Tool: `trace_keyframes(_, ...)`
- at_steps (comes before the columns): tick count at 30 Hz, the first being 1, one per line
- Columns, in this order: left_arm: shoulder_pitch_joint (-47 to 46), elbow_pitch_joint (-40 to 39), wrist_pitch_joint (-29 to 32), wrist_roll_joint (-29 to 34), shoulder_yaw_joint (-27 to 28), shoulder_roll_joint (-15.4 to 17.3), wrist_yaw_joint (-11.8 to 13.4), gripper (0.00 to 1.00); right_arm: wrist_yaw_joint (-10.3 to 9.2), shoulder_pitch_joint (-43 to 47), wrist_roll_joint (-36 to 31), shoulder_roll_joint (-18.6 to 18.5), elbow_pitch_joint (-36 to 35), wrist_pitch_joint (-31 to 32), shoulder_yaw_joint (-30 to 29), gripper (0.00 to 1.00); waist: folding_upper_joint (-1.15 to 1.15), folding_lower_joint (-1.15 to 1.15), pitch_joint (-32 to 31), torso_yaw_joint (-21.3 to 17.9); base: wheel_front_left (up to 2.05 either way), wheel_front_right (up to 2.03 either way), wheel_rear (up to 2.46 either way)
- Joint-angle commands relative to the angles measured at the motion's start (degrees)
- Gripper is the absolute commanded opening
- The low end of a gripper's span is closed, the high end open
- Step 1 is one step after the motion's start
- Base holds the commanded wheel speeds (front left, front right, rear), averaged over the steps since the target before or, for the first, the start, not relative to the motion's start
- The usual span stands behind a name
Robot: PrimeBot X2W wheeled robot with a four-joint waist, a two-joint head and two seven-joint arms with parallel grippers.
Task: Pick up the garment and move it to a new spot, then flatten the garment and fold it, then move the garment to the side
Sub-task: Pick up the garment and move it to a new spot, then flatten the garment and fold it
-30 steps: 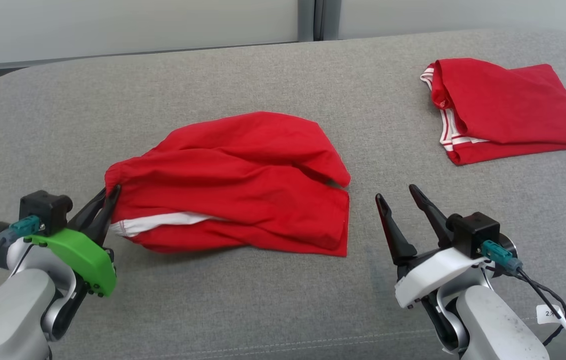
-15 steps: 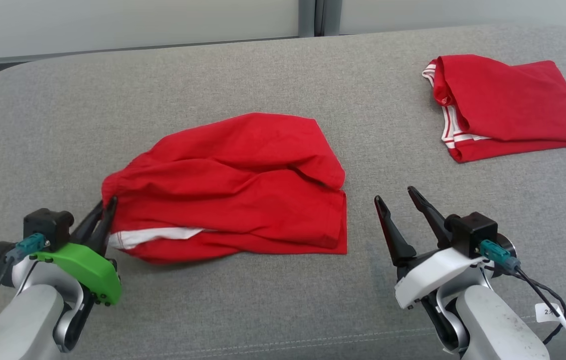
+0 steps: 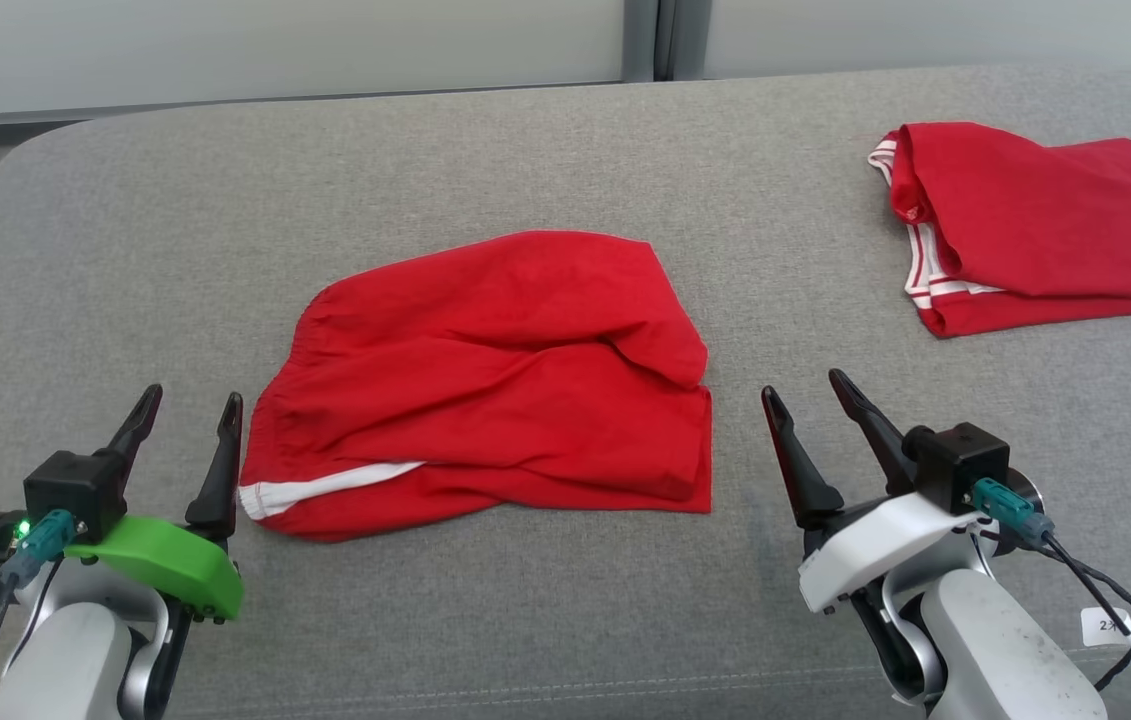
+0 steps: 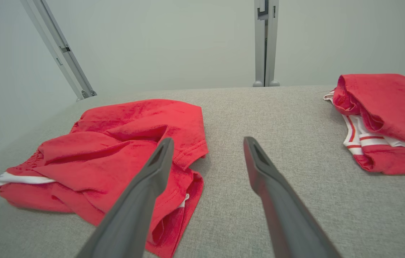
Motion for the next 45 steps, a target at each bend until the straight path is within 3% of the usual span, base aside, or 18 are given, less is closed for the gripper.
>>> trace_keyframes(1, 1.73, -1.82, -0.03, 1.65, 1.9, -0.85, 0.56, 1.0, -0.01, 0.53, 0.21, -0.09, -0.23, -0.22, -0.15, 1.0, 0.0, 0.0, -0.2, 0.46, 0.0, 0.0, 0.0)
trace_keyframes(11, 11.63, -16.51, -0.02, 13.3, 14.65, -7.9, 2.51, 1.0, -0.02, 0.36, 2.32, -1.37, 2.77, -0.22, 2.49, 1.0, 0.0, 0.0, -0.89, 2.2, 0.0, 0.0, 0.0)
trace_keyframes(17, 16.82, -22.82, -0.02, 16.94, 21.2, -11.81, 2.76, 1.0, -0.01, -0.05, 5.31, -1.91, 6.49, 0.17, 6.0, 1.0, 0.0, 0.0, -1.66, 3.08, 0.0, 0.0, 0.0)
trace_keyframes(27, 20.48, -24.63, -0.02, 20.97, 27.37, -16.57, -1.1, 1.0, -0.02, -3.41, 10.87, -3.07, 13.32, 2.42, 13.52, 1.0, 0.0, 0.0, -2.95, 5.51, 0.0, 0.0, 0.0)
trace_keyframes(40, 19.76, -23.68, -0.03, 23.83, 29.23, -19.71, -4.0, 1.0, -0.02, -7.83, 14.61, -2.38, 22.1, 2.61, 18.34, 1.0, 0.0, 0.0, -3.26, 8.65, 0.0, 0.0, 0.0)
trace_keyframes(42, 19.66, -23.56, -0.03, 24.23, 29.31, -20.04, -4.39, 1.0, -0.01, -8.46, 15.1, -2.18, 23.39, 2.23, 18.92, 0.92, 0.0, 0.0, -3.26, 9.21, 0.0, 0.0, 0.0)
trace_keyframes(43, 19.66, -23.5, -0.03, 24.28, 29.39, -20.17, -4.46, 1.0, -0.02, -8.82, 15.34, -2.06, 24.06, 2.01, 19.11, 0.73, 0.0, 0.0, -3.25, 9.43, 0.0, 0.0, 0.0)
trace_keyframes(44, 19.72, -23.43, -0.03, 24.41, 29.51, -20.3, -4.59, 1.0, -0.02, -9.17, 15.66, -1.96, 24.68, 1.82, 19.19, 0.42, 0.0, 0.0, -3.25, 9.65, 0.0, 0.0, 0.0)
trace_keyframes(45, 19.77, -23.38, -0.03, 24.6, 29.59, -20.42, -4.75, 1.0, -0.02, -9.45, 15.74, -1.84, 25.38, 1.58, 19.27, 0.22, 0.0, 0.0, -3.23, 9.84, 0.0, 0.0, 0.0)
